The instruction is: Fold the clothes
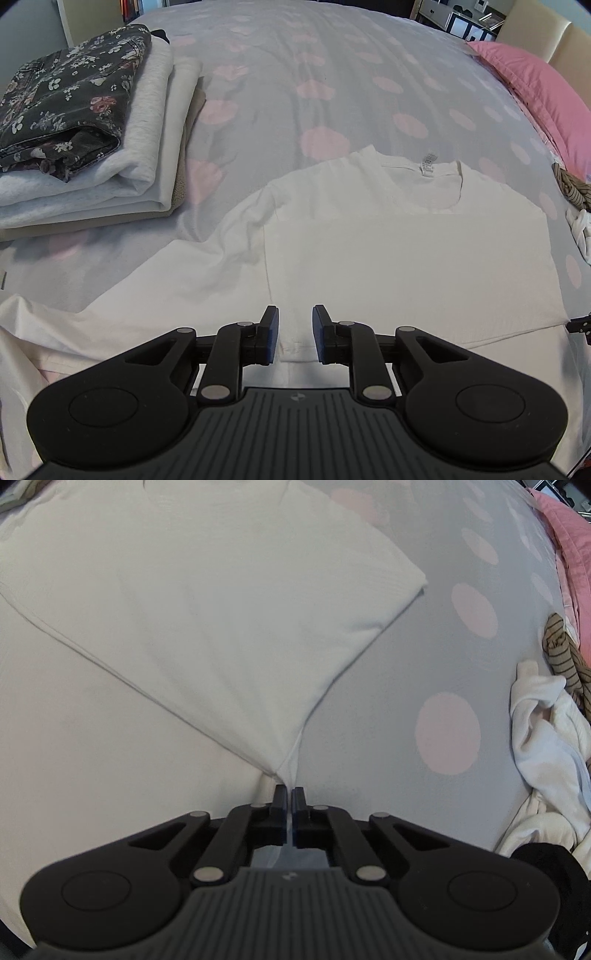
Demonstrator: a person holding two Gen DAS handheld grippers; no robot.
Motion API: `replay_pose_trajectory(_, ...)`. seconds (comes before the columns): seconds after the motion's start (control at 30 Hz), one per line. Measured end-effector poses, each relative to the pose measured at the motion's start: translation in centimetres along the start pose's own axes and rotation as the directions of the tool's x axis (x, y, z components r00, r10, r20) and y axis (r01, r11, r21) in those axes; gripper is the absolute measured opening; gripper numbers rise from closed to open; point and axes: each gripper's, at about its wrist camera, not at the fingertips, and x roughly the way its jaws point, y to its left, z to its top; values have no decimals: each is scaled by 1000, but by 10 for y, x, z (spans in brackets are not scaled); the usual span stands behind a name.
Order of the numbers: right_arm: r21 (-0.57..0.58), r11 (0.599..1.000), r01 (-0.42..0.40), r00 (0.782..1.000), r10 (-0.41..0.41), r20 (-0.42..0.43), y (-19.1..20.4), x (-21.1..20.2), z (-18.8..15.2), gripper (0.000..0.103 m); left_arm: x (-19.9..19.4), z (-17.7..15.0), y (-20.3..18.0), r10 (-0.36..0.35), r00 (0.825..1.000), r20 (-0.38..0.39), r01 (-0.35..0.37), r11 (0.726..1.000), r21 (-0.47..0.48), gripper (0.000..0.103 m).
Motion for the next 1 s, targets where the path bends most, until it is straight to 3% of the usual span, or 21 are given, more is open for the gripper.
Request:
replay_pose_trajectory(0.23,3,1000,28,999,-28,-23,2,-12,-7,6,-6,-8,30,42,999,-6,-42,999,-22,21)
replay_pose_trajectory(0.4,37,999,-6,999,5,49,8,-38,-16,9,-15,-17,60,107,994,-6,-107,993,-41,24)
replay_pose_trajectory(0.53,32,998,-52,992,48,116,25,-60,-23,29,-33,-23,85,143,990,4,-143,988,-57,26)
replay_pose_trajectory(0.63,16,995,-103,982,99,162,53,-74,-26,35,-49,-31,105,211,978,4,-210,976,-62,42)
replay_pose_trajectory(0.8,-42,987,-153,970,158,185,86,-71,-20,43,-63,-52,153,291,956,-37,-293,945,-142,44)
replay_pose_trajectory(0.9,-57,986,-158,970,166,178,96,-61,-12,57,-56,-68,177,302,949,-94,-314,933,-176,50)
replay_pose_trajectory(1.0,-63,982,-176,966,185,183,103,-59,-5,58,-41,-83,194,337,930,-145,-359,917,-174,52)
